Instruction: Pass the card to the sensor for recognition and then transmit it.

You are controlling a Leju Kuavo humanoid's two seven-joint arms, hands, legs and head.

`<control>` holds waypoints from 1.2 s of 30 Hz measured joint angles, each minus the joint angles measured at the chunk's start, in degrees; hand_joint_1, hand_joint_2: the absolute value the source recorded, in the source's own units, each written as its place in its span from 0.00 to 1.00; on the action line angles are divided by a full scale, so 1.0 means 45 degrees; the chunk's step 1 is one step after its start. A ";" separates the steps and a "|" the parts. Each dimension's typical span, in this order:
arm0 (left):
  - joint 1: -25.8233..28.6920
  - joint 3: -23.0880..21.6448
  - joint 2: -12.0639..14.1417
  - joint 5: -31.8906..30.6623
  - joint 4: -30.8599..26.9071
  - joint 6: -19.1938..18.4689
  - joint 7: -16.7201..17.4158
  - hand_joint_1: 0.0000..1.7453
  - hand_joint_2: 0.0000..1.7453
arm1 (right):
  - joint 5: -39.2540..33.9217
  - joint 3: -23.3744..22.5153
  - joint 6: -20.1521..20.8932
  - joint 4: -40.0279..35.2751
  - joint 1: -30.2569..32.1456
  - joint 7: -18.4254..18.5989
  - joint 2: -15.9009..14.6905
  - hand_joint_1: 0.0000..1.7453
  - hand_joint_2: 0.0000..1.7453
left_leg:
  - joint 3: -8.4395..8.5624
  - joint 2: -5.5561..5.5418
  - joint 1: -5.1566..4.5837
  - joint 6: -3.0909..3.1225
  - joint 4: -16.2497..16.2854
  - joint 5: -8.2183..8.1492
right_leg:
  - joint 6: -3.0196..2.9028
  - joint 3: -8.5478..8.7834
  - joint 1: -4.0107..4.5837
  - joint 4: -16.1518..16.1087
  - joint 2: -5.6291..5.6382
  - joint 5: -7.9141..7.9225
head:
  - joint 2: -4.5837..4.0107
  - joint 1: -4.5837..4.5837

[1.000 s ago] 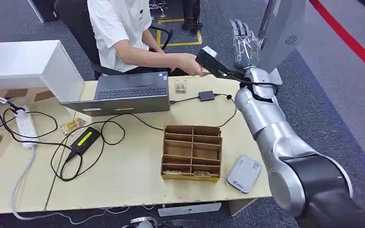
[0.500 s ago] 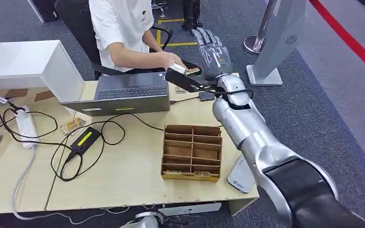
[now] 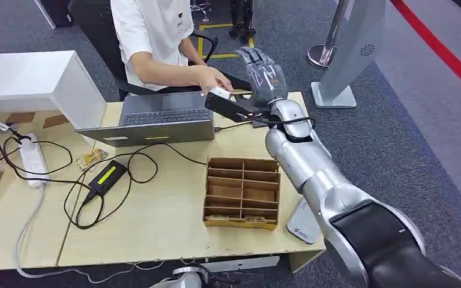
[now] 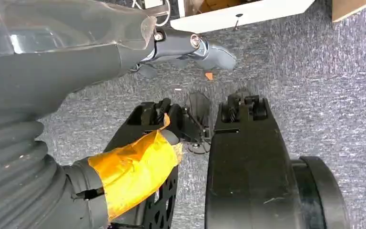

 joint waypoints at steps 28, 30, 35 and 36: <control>-0.0059 -0.0456 -0.0010 0.0272 0.0005 0.0262 -0.0039 0.00 1.00 | -0.0806 0.0044 -0.0671 -0.0627 0.0654 -0.0471 -0.0442 1.00 1.00 | -0.0017 -0.0003 0.0000 0.0000 0.0002 0.0000 | 0.0000 -0.0016 -0.0001 -0.0002 -0.0003 0.0000 | 0.0000 0.0000; -0.0060 -0.0457 -0.0005 0.0306 0.0010 0.0311 -0.0034 0.00 1.00 | -0.0821 0.0044 -0.1025 -0.0831 0.0895 -0.0593 -0.0637 1.00 1.00 | -0.0020 -0.0004 0.0000 0.0000 0.0003 0.0000 | 0.0000 -0.0017 -0.0002 -0.0002 -0.0008 0.0000 | 0.0000 0.0000; -0.0060 -0.0457 -0.0005 0.0559 0.0029 0.0554 -0.0034 0.00 1.00 | -0.1341 0.0024 -0.1239 -0.1701 0.1767 -0.1161 -0.1156 1.00 1.00 | -0.0019 -0.0005 -0.0001 0.0001 0.0004 -0.0001 | 0.0000 -0.0017 -0.0001 -0.0005 -0.0009 0.0000 | 0.0005 0.0000; -0.0059 -0.0456 -0.0005 0.0598 0.0043 0.0598 -0.0039 0.00 1.00 | -0.1384 0.0010 -0.1316 -0.1946 0.2023 -0.1277 -0.1262 1.00 1.00 | -0.0019 -0.0005 -0.0001 0.0001 0.0004 -0.0001 | 0.0000 -0.0017 -0.0001 -0.0005 -0.0009 0.0000 | 0.0000 0.0005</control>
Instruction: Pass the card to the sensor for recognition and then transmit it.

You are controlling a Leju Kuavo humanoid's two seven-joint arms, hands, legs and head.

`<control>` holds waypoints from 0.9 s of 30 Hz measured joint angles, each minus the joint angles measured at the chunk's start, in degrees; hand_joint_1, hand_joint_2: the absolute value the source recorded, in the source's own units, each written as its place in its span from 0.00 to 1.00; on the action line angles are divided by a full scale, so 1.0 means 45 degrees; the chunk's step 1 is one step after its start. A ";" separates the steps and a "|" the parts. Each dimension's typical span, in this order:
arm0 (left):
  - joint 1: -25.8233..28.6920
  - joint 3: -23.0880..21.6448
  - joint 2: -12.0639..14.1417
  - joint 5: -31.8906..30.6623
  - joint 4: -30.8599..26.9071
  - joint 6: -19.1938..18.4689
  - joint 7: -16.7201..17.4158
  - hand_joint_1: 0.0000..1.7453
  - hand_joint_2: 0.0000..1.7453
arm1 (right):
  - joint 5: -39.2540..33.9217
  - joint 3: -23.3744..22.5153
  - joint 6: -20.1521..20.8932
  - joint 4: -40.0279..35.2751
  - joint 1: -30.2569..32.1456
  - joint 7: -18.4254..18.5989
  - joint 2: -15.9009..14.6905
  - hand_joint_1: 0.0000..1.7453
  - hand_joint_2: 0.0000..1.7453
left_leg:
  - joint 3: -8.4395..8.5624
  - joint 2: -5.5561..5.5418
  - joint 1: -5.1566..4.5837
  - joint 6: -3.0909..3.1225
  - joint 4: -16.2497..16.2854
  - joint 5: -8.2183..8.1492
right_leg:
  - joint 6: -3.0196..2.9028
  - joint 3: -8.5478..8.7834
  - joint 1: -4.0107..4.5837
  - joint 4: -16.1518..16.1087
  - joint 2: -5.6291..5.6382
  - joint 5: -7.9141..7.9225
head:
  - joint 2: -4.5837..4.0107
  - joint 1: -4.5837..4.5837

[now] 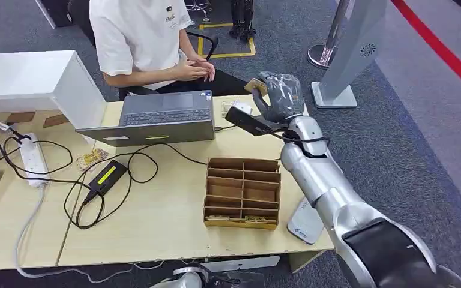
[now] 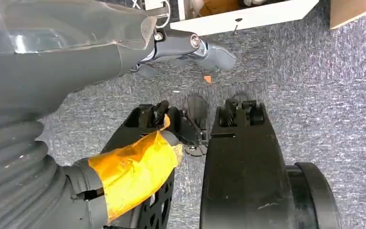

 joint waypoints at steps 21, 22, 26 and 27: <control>0.0051 0.0292 0.0024 0.0539 0.0510 0.0996 -0.0039 0.00 1.00 | -0.0306 -0.0466 -0.1268 -0.5340 0.5254 -0.1399 -0.1200 1.00 1.00 | -0.0003 0.0002 0.0001 0.0001 -0.0003 -0.0009 | 0.0003 -0.0003 0.0002 -0.0001 0.0002 -0.0004 | 0.0005 -0.0005; 0.0058 0.0330 0.0034 0.0568 0.0520 0.1030 -0.0039 0.00 1.00 | -0.0297 -0.0491 -0.1370 -0.5428 0.5432 -0.1409 -0.1215 1.00 1.00 | -0.0003 0.0002 0.0001 0.0001 -0.0003 -0.0009 | 0.0003 -0.0003 0.0002 -0.0001 0.0002 -0.0004 | 0.0000 -0.0005; 0.0106 0.0535 0.0073 0.0661 0.0573 0.1146 -0.0039 0.00 1.00 | -0.0073 -0.0622 -0.1856 -0.5680 0.6156 -0.1487 -0.1268 1.00 1.00 | -0.0003 0.0004 0.0001 0.0001 -0.0003 -0.0010 | 0.0004 -0.0002 0.0002 -0.0001 0.0002 -0.0004 | 0.0000 -0.0005; 0.0120 0.0603 0.0083 0.0699 0.0588 0.1185 -0.0039 0.00 1.00 | -0.0073 -0.0626 -0.1914 -0.5685 0.6299 -0.1492 -0.1283 1.00 1.00 | -0.0004 0.0005 0.0001 0.0002 -0.0003 -0.0010 | 0.0004 -0.0003 0.0001 -0.0001 0.0003 -0.0004 | 0.0000 -0.0005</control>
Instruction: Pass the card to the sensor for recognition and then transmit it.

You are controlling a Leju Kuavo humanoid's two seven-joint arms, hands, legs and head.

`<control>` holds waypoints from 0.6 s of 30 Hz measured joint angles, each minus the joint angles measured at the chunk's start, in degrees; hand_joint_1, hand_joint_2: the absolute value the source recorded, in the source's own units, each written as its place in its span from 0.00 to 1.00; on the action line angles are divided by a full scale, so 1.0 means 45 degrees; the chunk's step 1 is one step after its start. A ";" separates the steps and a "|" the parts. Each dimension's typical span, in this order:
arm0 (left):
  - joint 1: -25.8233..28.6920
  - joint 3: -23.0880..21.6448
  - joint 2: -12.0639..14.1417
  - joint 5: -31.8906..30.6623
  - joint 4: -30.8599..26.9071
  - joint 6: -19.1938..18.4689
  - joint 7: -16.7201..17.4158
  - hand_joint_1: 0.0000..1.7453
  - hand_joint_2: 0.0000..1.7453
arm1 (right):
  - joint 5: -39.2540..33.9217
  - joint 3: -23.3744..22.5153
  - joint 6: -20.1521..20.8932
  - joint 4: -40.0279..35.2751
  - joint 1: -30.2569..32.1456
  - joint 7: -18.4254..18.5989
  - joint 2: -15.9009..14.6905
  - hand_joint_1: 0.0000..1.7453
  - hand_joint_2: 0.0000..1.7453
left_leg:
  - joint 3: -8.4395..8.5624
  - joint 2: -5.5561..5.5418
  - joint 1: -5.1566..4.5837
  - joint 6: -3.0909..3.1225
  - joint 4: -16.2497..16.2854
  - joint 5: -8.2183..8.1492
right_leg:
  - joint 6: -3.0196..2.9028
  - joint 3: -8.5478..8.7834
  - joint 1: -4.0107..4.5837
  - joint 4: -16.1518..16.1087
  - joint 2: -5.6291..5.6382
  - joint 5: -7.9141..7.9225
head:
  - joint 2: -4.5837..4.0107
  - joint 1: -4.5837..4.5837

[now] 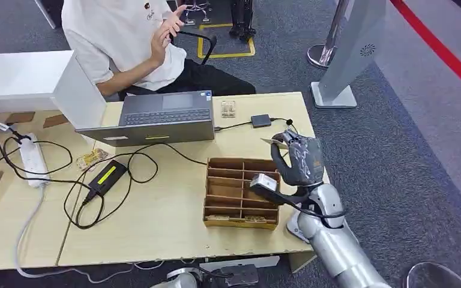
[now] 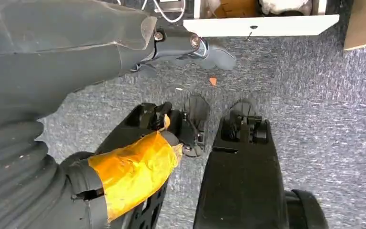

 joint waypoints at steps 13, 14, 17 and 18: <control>0.0152 0.0636 0.0058 0.0034 0.0053 0.0126 0.0000 0.00 1.00 | -0.0039 -0.0680 -0.0301 0.0768 0.0987 -0.0049 -0.0019 1.00 1.00 | 0.0000 -0.0001 0.0000 0.0000 0.0000 0.0000 | 0.0000 0.0001 0.0000 0.0000 -0.0001 0.0000 | 0.0000 0.0000; 0.0154 0.0641 0.0058 0.0020 0.0063 0.0126 0.0000 0.00 1.00 | -0.0039 -0.0743 -0.0320 0.0859 0.1008 -0.0049 -0.0019 1.00 1.00 | -0.0001 -0.0001 0.0000 0.0000 0.0000 0.0000 | 0.0000 0.0000 0.0000 0.0000 -0.0001 0.0000 | 0.0005 0.0005; 0.0157 0.0655 0.0058 0.0010 0.0073 0.0131 0.0000 0.00 1.00 | -0.0019 -0.0850 -0.0359 0.1025 0.1027 -0.0034 -0.0019 1.00 1.00 | 0.0001 0.0000 0.0000 0.0000 0.0000 0.0000 | 0.0000 0.0000 0.0000 0.0000 0.0000 0.0000 | 0.0000 0.0000; 0.0159 0.0665 0.0058 0.0005 0.0078 0.0146 0.0005 0.00 1.00 | -0.0010 -0.0894 -0.0393 0.1103 0.1029 0.0015 -0.0019 1.00 1.00 | 0.0001 -0.0001 0.0000 0.0000 0.0000 0.0000 | 0.0000 0.0000 0.0000 0.0000 -0.0001 0.0000 | 0.0000 0.0000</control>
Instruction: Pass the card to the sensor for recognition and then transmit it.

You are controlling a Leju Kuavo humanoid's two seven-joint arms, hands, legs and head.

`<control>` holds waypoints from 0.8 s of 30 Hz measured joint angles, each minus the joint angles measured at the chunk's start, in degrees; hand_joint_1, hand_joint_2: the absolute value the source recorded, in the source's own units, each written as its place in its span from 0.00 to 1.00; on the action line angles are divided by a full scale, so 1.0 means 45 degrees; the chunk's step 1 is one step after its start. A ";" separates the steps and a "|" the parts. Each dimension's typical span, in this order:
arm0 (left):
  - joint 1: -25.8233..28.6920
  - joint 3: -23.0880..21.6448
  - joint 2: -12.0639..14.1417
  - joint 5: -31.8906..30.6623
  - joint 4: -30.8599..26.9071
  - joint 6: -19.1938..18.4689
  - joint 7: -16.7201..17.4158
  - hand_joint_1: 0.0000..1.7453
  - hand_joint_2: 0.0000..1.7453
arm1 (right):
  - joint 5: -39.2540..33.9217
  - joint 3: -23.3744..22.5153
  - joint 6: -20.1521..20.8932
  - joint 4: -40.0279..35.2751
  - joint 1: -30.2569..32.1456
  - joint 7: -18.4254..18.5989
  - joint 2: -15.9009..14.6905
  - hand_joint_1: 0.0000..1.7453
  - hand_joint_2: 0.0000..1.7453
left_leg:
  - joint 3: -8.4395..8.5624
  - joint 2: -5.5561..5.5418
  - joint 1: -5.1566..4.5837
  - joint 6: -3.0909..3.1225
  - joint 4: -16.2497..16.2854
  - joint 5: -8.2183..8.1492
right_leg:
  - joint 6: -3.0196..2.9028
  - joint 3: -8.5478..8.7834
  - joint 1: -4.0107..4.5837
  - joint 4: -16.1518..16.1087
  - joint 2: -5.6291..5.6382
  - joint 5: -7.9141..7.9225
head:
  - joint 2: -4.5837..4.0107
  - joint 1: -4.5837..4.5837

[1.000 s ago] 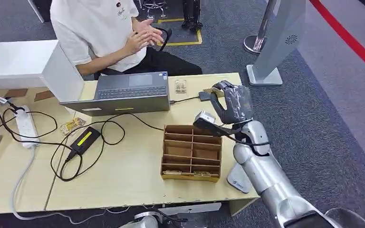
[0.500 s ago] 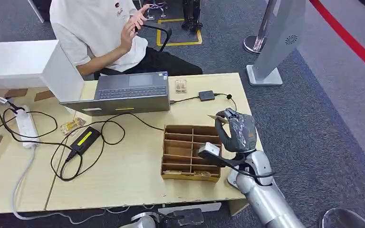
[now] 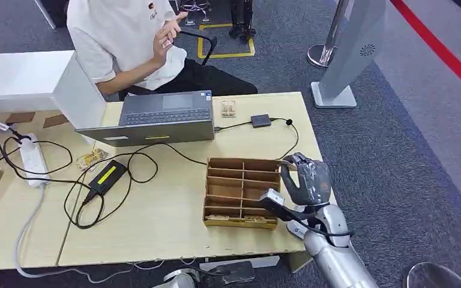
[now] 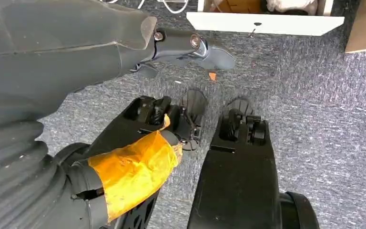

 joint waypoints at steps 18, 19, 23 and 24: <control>0.0031 0.0646 0.0005 -0.0369 0.0121 0.0073 0.0243 0.00 1.00 | 0.0646 -0.1349 -0.0690 0.1568 0.0050 0.0350 -0.0359 1.00 1.00 | -0.0001 0.0000 -0.0001 0.0000 0.0000 0.0000 | 0.0000 0.0001 -0.0001 -0.0001 0.0000 0.0000 | 0.0000 0.0004; 0.0031 0.0680 0.0005 -0.0379 0.0126 0.0073 0.0243 0.00 1.00 | 0.0646 -0.1438 -0.0704 0.1622 0.0071 0.0345 -0.0413 1.00 1.00 | -0.0001 0.0000 -0.0001 0.0000 0.0001 0.0000 | 0.0000 0.0000 -0.0001 -0.0001 0.0000 0.0000 | 0.0000 0.0005; 0.0030 0.0855 0.0000 -0.0418 0.0136 0.0092 0.0262 0.00 1.00 | 0.0665 -0.1729 -0.0709 0.1700 0.0160 0.0354 -0.0563 1.00 1.00 | -0.0001 0.0001 -0.0002 0.0001 0.0001 -0.0001 | 0.0000 0.0000 -0.0001 -0.0002 0.0000 0.0000 | 0.0000 0.0000; 0.0031 0.0874 0.0000 -0.0447 0.0141 0.0092 0.0262 0.00 1.00 | 0.0675 -0.1797 -0.0709 0.1700 0.0194 0.0359 -0.0593 1.00 1.00 | -0.0001 0.0000 -0.0001 0.0001 0.0001 -0.0001 | 0.0001 0.0000 -0.0001 -0.0002 0.0000 0.0000 | 0.0000 0.0000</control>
